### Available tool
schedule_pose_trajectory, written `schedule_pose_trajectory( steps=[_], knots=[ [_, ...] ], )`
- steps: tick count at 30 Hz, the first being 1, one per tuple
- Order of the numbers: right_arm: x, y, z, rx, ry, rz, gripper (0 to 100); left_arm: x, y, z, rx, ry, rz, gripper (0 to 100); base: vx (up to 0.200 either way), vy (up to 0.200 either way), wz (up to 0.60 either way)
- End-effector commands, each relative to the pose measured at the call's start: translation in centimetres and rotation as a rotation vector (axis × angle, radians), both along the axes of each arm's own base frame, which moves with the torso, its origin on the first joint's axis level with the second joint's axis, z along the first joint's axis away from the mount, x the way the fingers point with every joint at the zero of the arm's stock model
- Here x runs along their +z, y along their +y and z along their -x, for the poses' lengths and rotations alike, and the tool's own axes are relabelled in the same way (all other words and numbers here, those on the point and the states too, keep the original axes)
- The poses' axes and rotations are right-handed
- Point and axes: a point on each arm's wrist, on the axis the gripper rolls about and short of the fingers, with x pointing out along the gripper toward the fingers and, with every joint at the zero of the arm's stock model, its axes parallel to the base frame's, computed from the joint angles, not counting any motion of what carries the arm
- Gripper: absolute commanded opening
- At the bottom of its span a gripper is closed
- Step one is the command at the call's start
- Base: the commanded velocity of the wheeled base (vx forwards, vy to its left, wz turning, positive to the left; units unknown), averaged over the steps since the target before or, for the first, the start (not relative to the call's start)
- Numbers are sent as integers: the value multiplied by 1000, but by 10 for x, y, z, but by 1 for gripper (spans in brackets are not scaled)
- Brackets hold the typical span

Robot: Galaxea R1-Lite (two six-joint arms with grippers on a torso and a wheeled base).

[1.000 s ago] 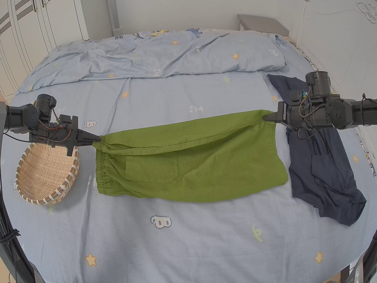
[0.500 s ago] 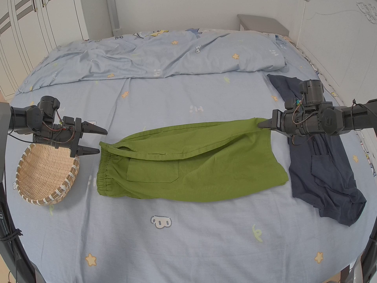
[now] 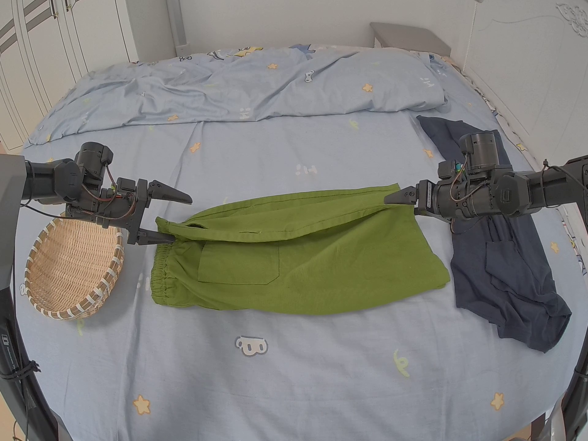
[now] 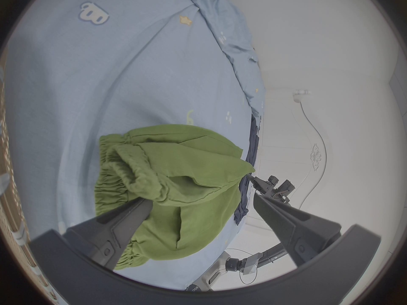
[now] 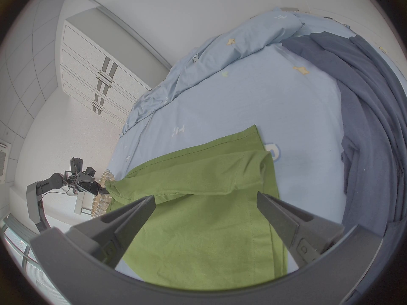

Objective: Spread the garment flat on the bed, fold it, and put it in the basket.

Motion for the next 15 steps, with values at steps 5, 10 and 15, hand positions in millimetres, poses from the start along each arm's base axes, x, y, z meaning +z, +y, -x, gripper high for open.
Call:
schedule_pose_trajectory(
  steps=[5, 10, 15],
  knots=[
    [-1, 1, 5, 4, 10, 1, 100, -4, 0, -32, 36, -7, 36, 100, 0, 0, 0],
    [2, 4, 13, 15, -12, 0, 100, -6, 8, -43, 81, 17, 67, 100, 0, 0, 0],
    [-5, 21, 25, 60, -15, -1, 100, -4, 7, -43, 90, 15, 66, 100, 0, 0, 0]
  ],
)
